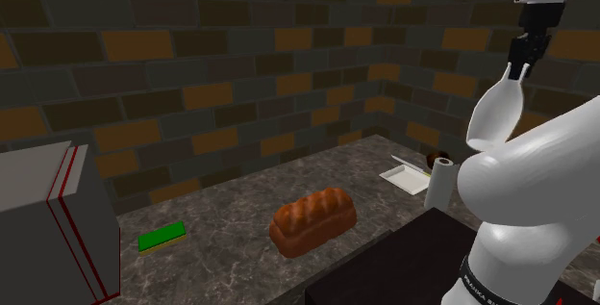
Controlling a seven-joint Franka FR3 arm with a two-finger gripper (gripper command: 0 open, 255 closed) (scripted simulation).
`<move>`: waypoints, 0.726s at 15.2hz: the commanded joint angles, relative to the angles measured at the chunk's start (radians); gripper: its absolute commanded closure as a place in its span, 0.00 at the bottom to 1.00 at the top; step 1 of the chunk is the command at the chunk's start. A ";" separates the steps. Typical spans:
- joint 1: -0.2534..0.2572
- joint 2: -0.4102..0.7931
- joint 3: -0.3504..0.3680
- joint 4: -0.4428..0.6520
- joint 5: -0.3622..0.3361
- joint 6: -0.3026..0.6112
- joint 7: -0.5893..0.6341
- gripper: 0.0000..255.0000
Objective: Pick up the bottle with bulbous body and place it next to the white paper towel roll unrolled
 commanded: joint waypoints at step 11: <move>-0.013 0.002 -0.045 -0.147 -0.029 0.153 -0.006 1.00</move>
